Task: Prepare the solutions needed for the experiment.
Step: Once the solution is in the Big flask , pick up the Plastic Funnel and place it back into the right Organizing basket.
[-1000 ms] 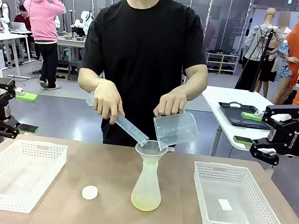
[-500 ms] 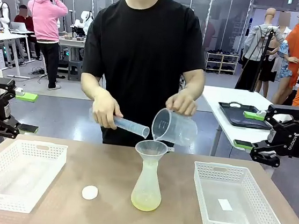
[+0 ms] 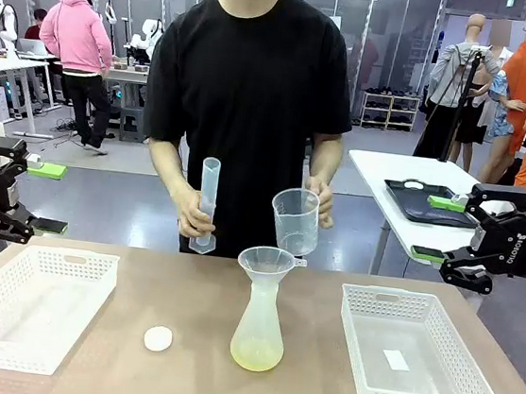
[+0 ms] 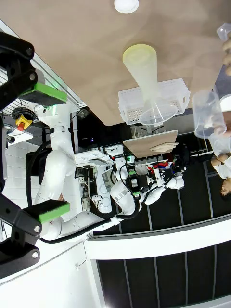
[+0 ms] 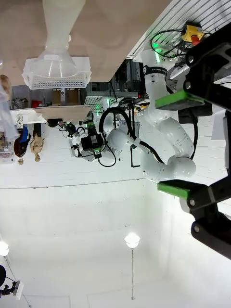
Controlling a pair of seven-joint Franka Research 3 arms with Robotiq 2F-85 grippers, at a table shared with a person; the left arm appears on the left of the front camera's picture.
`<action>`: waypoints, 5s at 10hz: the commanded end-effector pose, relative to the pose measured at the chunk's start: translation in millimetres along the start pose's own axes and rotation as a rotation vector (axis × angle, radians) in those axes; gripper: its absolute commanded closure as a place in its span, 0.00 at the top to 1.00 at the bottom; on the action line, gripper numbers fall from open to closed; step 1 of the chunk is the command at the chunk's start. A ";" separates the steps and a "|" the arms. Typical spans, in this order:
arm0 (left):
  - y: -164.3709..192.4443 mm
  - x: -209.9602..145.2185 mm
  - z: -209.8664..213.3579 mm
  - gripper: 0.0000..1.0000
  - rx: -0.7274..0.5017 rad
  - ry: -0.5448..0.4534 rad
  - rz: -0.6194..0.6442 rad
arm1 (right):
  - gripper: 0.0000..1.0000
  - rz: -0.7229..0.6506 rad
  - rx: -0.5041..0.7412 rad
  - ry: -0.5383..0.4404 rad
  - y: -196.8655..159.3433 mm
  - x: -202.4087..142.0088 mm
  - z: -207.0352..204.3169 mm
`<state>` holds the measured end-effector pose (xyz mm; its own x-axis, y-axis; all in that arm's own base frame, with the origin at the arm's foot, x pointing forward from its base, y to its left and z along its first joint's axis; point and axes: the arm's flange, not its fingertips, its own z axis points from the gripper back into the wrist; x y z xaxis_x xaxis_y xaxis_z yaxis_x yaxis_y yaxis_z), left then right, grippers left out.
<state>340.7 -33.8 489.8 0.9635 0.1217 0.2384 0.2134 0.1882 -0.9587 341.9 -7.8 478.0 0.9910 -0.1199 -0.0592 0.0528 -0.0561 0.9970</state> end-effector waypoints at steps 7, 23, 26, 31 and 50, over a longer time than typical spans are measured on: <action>-2.8 1.1 -0.9 1.00 -0.024 -0.004 0.000 | 0.73 -0.014 0.002 -0.001 2.1 -0.1 -0.2; -2.8 1.1 -0.9 1.00 -0.024 -0.004 0.000 | 0.74 0.549 -0.534 0.313 78.4 96.1 -156.2; -2.8 1.1 -0.9 1.00 -0.024 -0.004 0.000 | 0.74 0.549 -0.534 0.313 78.4 96.1 -156.2; -2.8 1.1 -0.9 1.00 -0.024 -0.004 0.000 | 0.74 0.806 -0.730 0.432 81.1 132.5 -179.7; -2.8 1.1 -0.9 1.00 -0.024 -0.004 0.000 | 0.74 0.984 -0.891 0.962 15.2 169.2 -289.2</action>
<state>340.7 -33.8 489.8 0.9635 0.1217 0.2386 0.2135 0.1889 -0.9585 539.3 251.5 495.6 0.4124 0.8571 0.3088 -0.8821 0.2910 0.3704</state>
